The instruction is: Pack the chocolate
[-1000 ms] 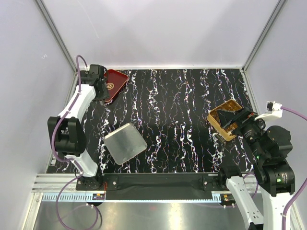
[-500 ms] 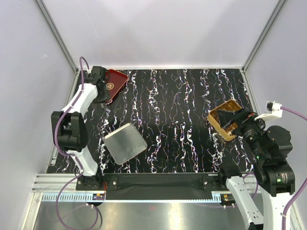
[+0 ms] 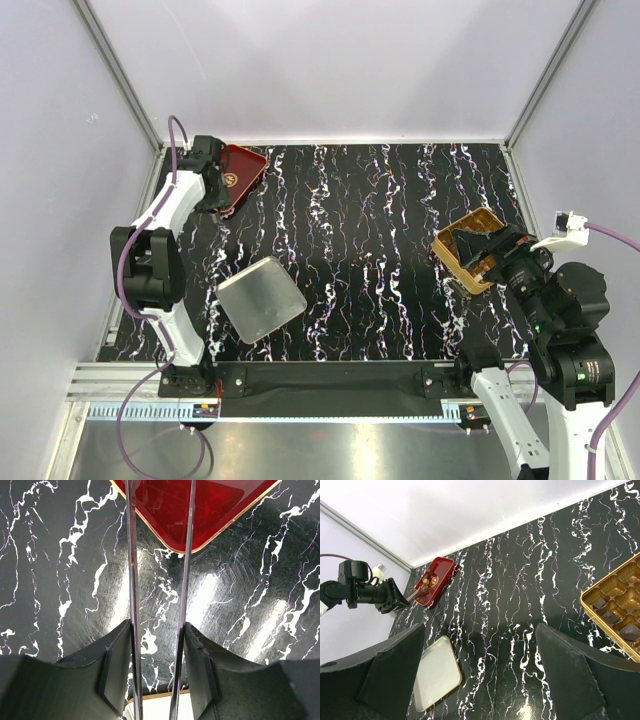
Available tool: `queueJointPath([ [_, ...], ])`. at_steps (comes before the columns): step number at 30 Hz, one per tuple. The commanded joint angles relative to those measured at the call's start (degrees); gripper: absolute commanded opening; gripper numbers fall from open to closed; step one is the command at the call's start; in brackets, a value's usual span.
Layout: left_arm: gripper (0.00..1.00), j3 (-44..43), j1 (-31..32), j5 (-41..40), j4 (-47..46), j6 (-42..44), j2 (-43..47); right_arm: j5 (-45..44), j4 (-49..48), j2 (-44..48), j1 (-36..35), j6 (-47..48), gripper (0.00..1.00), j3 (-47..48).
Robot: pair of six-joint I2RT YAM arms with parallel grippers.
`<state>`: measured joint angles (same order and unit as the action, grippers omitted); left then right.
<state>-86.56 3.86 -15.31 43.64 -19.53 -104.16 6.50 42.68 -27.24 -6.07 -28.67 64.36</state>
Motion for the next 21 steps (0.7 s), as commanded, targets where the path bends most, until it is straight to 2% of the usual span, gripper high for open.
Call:
queueJointPath([
  [1, 0.47, -3.1, -0.4, -1.7, -1.9, 0.5, -0.4, -1.1, -2.7, -0.3, -0.4, 1.2, 1.00, -0.4],
  [21, 0.39, -3.8, -0.3, -0.4, 0.0, 1.3, 0.4, -0.7, -2.7, -0.4, -0.3, 0.9, 1.00, -0.5],
])
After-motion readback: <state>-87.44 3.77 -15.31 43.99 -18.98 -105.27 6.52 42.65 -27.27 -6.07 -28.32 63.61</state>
